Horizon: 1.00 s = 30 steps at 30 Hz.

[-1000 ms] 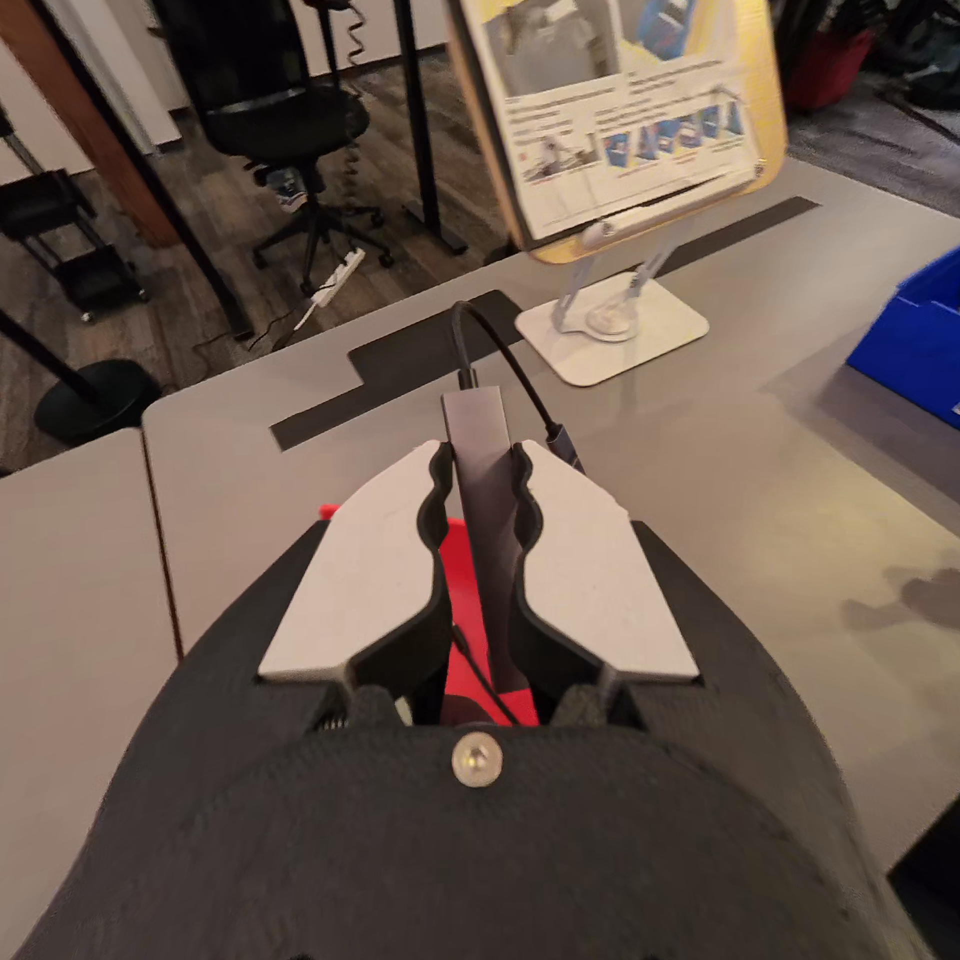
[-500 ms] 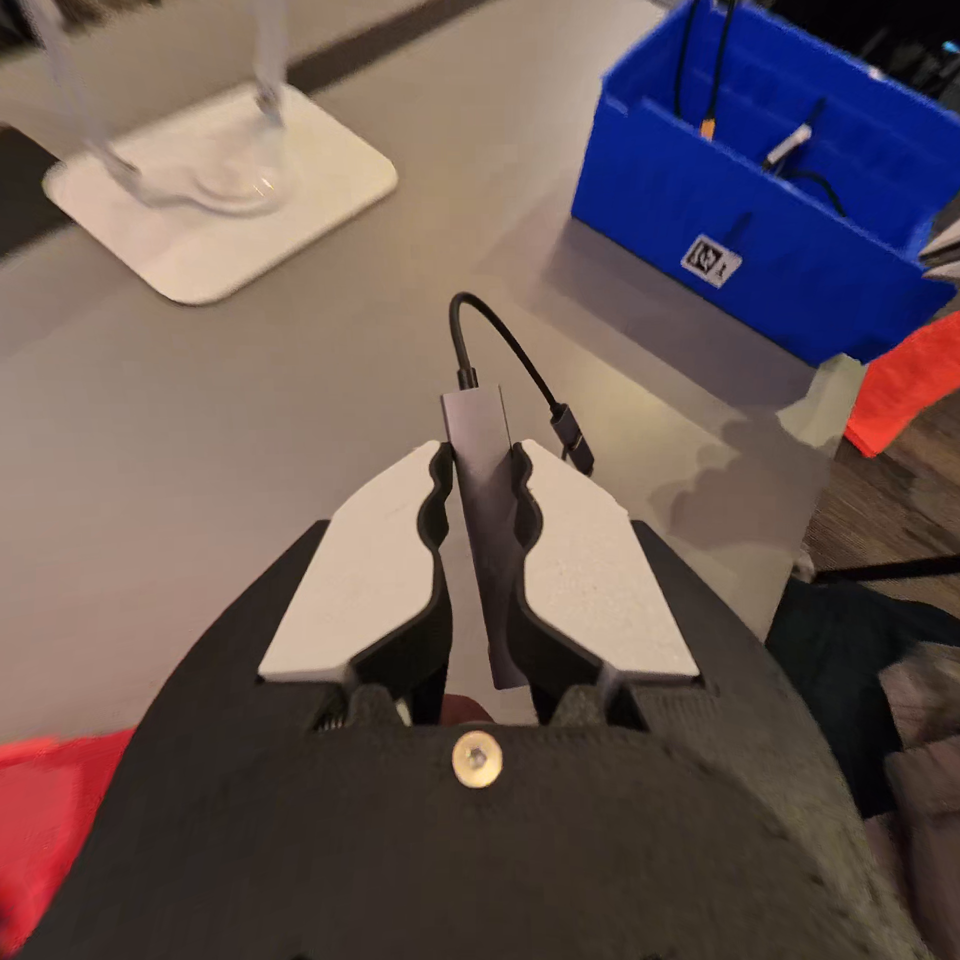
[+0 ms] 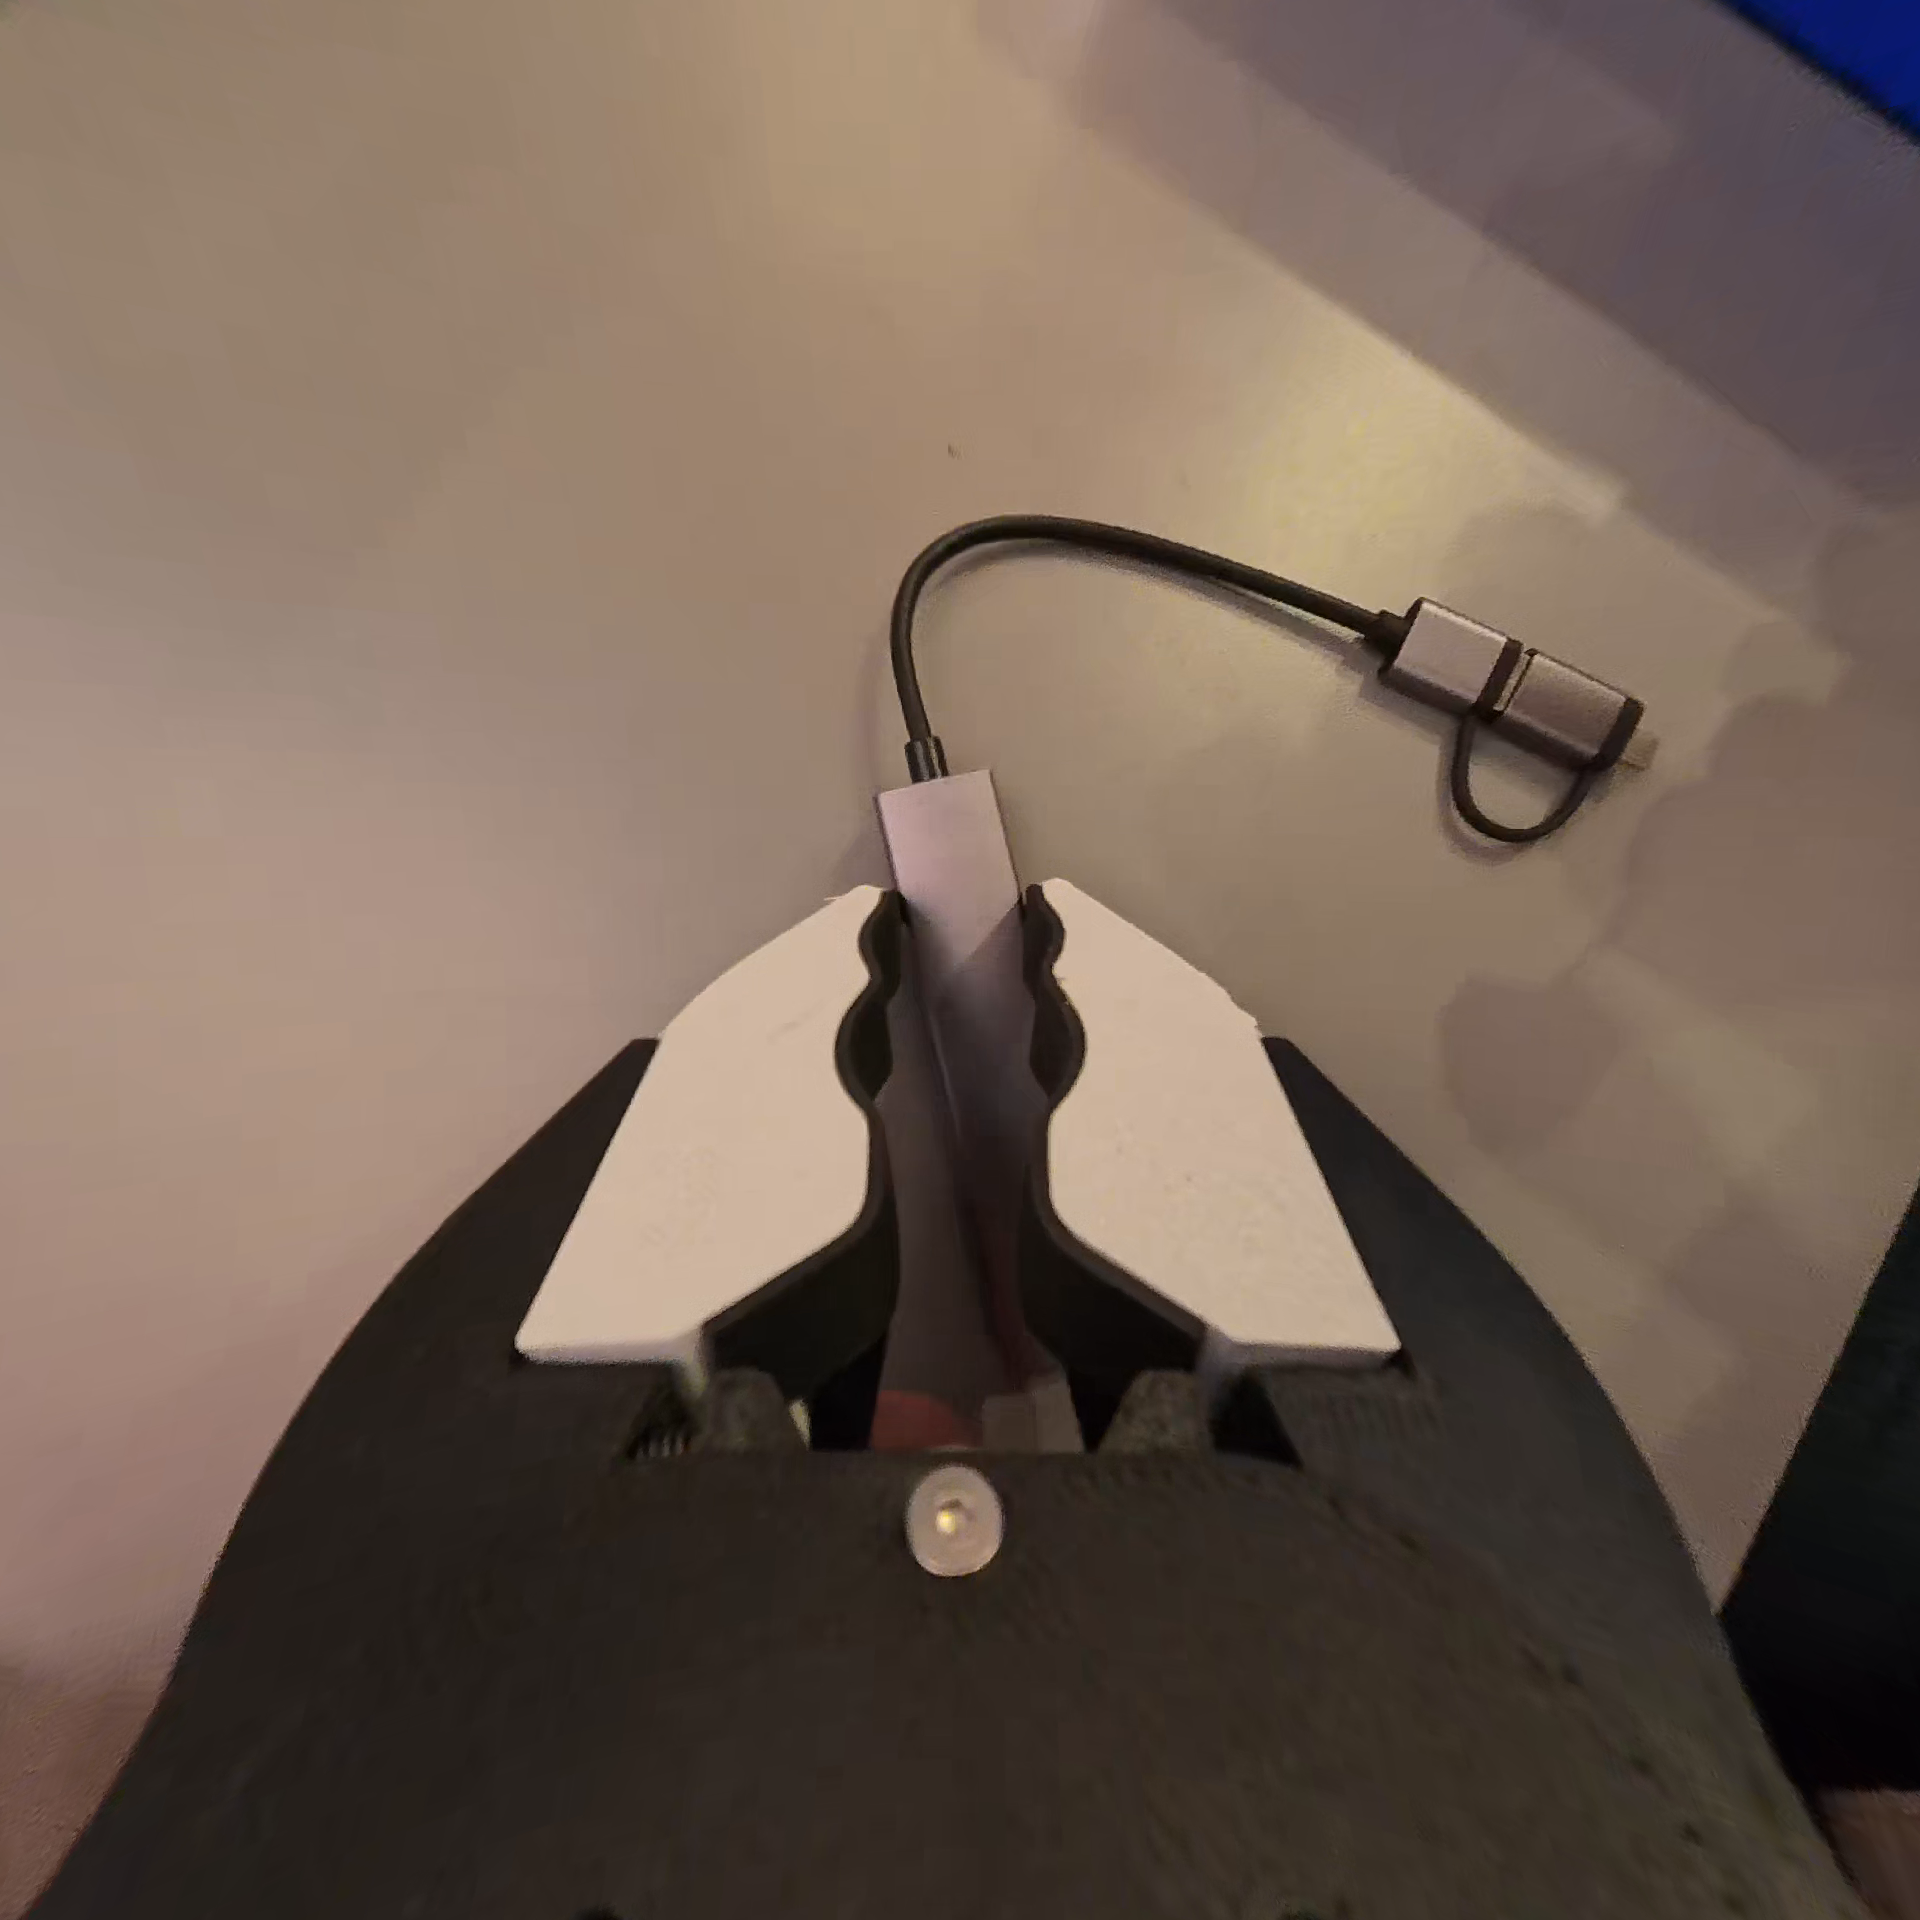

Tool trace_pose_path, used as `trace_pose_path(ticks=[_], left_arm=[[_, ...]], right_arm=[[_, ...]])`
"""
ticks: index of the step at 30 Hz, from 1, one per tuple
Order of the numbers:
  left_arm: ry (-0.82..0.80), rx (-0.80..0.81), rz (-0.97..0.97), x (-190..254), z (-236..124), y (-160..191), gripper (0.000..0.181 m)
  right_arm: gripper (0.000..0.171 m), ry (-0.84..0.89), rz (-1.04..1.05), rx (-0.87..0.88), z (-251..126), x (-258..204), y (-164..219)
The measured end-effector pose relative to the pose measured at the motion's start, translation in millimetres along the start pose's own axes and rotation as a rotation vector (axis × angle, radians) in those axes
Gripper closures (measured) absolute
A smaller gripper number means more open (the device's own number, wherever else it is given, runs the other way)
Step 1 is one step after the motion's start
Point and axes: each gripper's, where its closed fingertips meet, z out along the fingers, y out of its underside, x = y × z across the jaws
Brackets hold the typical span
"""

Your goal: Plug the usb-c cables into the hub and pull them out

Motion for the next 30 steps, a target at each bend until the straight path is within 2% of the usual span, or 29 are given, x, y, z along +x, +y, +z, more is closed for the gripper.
trace_pose_path(ticks=[3,6,11,15,19,23,25,26,28,30], left_arm=[[-0.02,0.018,0.016,0.5,-9.7,-4.1,0.149],[-0.066,0.066,0.06,1.9,-37.4,-13.0,0.14],[-0.324,0.103,0.147,-19.5,-126.6,-5.7,0.137],[-0.584,0.01,0.077,-64.8,-216.7,51.5,0.132],[-0.755,-0.146,-0.081,-101.8,-284.1,140.6,0.127],[-0.694,-0.19,-0.194,-102.8,-279.2,194.5,0.131],[-0.681,-0.27,-0.198,-103.0,-268.1,217.4,0.141],[-0.68,-0.305,-0.179,-101.1,-263.0,224.5,0.153],[-0.687,-0.33,-0.153,-94.7,-253.2,227.5,0.161],[-0.66,-0.282,-0.18,-84.1,-242.0,217.8,0.166]], right_arm=[[0.168,-0.006,-0.003,-0.004,2.0,-1.8,-0.7],[0.168,-0.011,-0.006,-0.004,3.2,-3.3,-2.2],[0.168,-0.023,-0.008,-0.001,7.6,-6.3,-4.2],[0.168,-0.035,-0.025,-0.001,13.7,-10.7,-8.2],[0.168,-0.034,-0.055,0.009,14.0,-14.8,-19.1],[0.168,-0.025,-0.07,0.004,13.3,-14.1,-25.3],[0.168,-0.021,-0.073,0.002,11.7,-13.7,-28.1],[0.168,-0.02,-0.074,0.0,10.8,-13.7,-29.3],[0.168,-0.017,-0.075,-0.006,9.7,-13.5,-30.8],[0.168,-0.016,-0.074,-0.014,9.7,-13.1,-31.6]])
